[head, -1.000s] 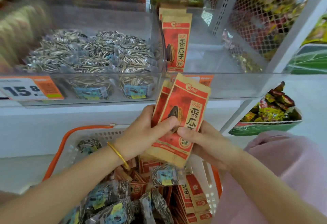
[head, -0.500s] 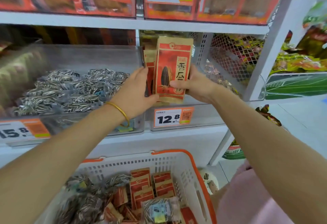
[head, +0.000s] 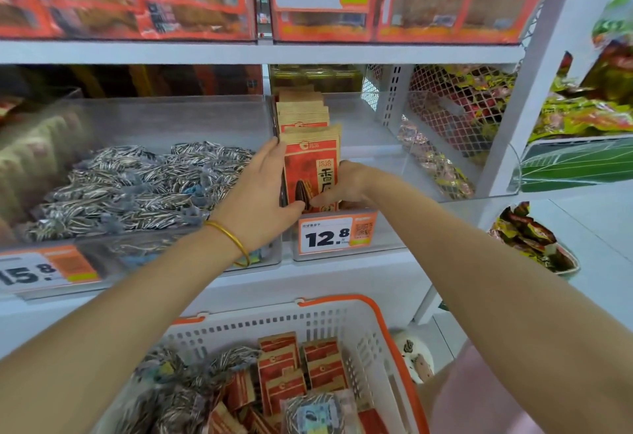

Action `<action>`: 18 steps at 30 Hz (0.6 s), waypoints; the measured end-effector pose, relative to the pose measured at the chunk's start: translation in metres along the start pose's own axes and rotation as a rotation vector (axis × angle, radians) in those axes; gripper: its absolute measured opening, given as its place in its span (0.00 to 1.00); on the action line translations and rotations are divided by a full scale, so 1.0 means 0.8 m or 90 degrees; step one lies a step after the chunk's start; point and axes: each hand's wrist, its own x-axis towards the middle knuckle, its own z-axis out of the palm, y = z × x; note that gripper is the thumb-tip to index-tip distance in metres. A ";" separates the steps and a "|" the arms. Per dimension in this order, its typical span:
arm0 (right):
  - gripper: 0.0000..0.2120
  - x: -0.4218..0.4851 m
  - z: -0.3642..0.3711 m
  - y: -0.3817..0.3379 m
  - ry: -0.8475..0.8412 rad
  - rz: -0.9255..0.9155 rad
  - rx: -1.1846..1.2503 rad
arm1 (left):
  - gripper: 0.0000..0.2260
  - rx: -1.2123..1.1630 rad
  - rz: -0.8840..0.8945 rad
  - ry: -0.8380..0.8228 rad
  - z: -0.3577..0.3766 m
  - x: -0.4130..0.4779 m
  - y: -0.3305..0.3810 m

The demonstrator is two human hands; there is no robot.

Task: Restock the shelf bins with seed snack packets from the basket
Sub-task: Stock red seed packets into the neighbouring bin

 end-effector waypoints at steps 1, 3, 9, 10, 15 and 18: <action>0.18 -0.002 -0.003 0.000 -0.010 0.008 0.020 | 0.37 -0.002 -0.002 0.001 0.000 0.000 0.000; 0.16 -0.006 -0.007 0.001 0.005 0.023 0.079 | 0.35 -0.005 -0.015 -0.001 0.000 0.000 0.000; 0.32 -0.051 -0.014 -0.011 0.184 -0.010 -0.024 | 0.32 -0.006 -0.056 0.016 -0.006 -0.011 0.013; 0.33 -0.069 -0.013 -0.011 0.230 -0.041 -0.024 | 0.30 -0.005 -0.053 0.047 -0.009 -0.019 0.017; 0.10 -0.169 0.020 0.012 0.241 -0.204 0.094 | 0.19 -0.008 0.079 0.142 -0.009 -0.107 0.029; 0.08 -0.164 0.077 0.062 -0.017 -0.130 -0.056 | 0.18 -0.003 0.050 -0.014 0.024 -0.176 0.015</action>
